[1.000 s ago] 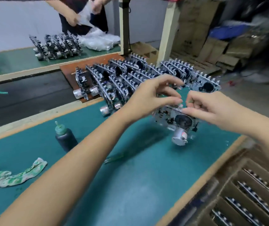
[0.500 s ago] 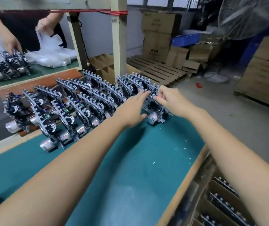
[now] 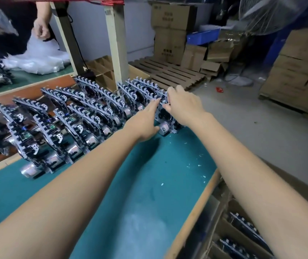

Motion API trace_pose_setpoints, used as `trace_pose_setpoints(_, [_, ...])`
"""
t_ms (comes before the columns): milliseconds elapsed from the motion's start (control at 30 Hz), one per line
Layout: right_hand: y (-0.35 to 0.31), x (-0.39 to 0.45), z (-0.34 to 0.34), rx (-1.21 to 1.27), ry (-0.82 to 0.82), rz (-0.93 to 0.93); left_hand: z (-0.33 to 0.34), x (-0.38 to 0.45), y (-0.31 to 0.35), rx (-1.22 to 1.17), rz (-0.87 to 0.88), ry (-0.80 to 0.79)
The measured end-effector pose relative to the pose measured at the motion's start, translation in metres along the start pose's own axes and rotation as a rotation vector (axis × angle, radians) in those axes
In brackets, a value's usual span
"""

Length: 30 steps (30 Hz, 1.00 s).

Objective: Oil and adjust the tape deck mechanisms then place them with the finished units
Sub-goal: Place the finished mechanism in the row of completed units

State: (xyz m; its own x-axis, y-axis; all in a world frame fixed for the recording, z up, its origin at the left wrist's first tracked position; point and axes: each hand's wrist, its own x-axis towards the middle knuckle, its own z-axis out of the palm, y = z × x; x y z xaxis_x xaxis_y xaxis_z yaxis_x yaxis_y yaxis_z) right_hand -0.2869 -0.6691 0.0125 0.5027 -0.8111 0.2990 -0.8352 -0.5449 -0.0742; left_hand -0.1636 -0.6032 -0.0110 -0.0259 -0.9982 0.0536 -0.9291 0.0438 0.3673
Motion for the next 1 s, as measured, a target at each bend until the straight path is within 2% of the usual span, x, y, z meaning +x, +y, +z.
trace_pose_setpoints(100, [-0.018,-0.011,-0.017,0.013,0.127,-0.003,-0.005,-0.014,0.009,-0.032,-0.019,0.065])
trace_pose_setpoints(167, [-0.035,-0.024,-0.026,0.083,0.119,-0.006,-0.01,-0.035,0.014,-0.068,-0.049,0.147])
trace_pose_setpoints(333, [-0.099,-0.078,-0.036,0.368,-0.083,-0.151,-0.018,-0.133,0.004,-0.27,-0.196,0.384])
trace_pose_setpoints(500, [-0.194,-0.141,-0.029,0.532,-0.357,-0.42,-0.021,-0.265,-0.036,-0.323,-0.431,0.407])
trace_pose_setpoints(633, [-0.287,-0.183,-0.022,0.608,-0.452,-0.662,-0.032,-0.367,-0.067,-0.322,-0.65,0.484])
trace_pose_setpoints(767, [-0.385,-0.228,-0.015,0.652,-0.478,-0.891,-0.052,-0.466,-0.097,-0.222,-0.901,0.555])
trace_pose_setpoints(833, [-0.43,-0.251,-0.009,0.666,-0.503,-0.985,-0.059,-0.51,-0.113,-0.143,-1.029,0.539])
trace_pose_setpoints(1000, [-0.521,-0.301,-0.002,0.721,-0.57,-1.081,-0.08,-0.598,-0.148,0.126,-1.372,0.491])
